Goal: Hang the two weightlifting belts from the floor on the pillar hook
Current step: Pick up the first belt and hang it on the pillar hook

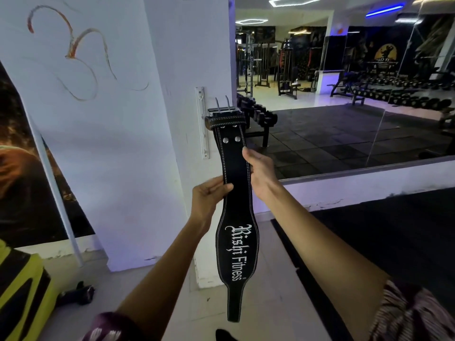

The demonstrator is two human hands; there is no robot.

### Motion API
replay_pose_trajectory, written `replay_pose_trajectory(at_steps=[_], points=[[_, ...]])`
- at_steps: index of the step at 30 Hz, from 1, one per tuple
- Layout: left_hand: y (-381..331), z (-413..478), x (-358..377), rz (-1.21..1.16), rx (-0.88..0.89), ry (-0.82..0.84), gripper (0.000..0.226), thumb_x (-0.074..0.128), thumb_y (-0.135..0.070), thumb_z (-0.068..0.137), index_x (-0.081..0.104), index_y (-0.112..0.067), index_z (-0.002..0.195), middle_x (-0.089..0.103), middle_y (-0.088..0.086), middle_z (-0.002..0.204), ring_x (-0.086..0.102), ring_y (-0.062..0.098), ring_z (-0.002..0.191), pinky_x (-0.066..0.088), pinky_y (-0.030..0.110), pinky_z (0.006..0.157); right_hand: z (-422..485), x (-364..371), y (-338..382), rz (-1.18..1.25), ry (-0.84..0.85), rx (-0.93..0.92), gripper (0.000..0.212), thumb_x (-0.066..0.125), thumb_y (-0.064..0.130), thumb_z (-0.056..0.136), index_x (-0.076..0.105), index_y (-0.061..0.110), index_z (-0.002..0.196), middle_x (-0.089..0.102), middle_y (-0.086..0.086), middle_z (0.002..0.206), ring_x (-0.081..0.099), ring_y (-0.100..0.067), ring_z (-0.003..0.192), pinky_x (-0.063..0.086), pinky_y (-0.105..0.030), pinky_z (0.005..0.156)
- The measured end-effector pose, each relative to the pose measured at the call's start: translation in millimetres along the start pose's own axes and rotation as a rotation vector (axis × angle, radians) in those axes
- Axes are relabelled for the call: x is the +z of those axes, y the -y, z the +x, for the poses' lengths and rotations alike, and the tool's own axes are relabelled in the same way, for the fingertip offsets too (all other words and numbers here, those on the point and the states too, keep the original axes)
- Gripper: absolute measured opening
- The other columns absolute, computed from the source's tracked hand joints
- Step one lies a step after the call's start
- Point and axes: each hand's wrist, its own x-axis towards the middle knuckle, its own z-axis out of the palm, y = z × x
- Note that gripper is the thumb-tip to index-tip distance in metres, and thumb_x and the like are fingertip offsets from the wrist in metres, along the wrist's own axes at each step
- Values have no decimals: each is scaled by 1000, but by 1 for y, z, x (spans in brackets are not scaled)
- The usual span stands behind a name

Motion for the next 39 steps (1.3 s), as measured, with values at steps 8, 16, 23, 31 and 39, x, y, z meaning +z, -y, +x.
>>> replay_pose_trajectory(at_steps=[8,16,23,31,39], points=[[20,-5,-43,332,-260,184,27,66,-1,81,70,-15,104,75,-8,80,68,4,78,52,21,78,4,-8,-14,-44,55,-12,40,57,16,88,55,1,124,58,-14,130,51,-22,124,30,-38,114],[-98,60,8,-6,10,-125,27,54,-28,92,66,-8,105,69,8,93,66,21,83,54,29,67,-9,5,-4,-154,216,-120,21,55,38,84,66,22,94,73,8,89,67,-9,85,49,-33,78],[-93,55,27,-3,-5,-164,43,36,-41,98,67,-13,106,71,4,92,68,14,75,52,26,63,17,41,56,-262,117,-149,50,52,40,89,61,-8,99,67,-21,92,65,-41,96,48,-30,72],[-111,69,11,118,-222,47,42,54,-44,88,67,-12,112,68,7,102,64,24,94,52,40,83,15,39,48,-74,32,-156,28,50,27,93,66,3,95,66,-8,78,64,-20,70,52,-23,55],[-98,92,31,279,296,-554,42,30,-37,100,63,-12,91,67,-1,81,63,13,74,48,23,66,35,75,63,-130,113,120,35,66,42,77,67,10,91,66,-8,77,63,-23,63,50,-31,62]])
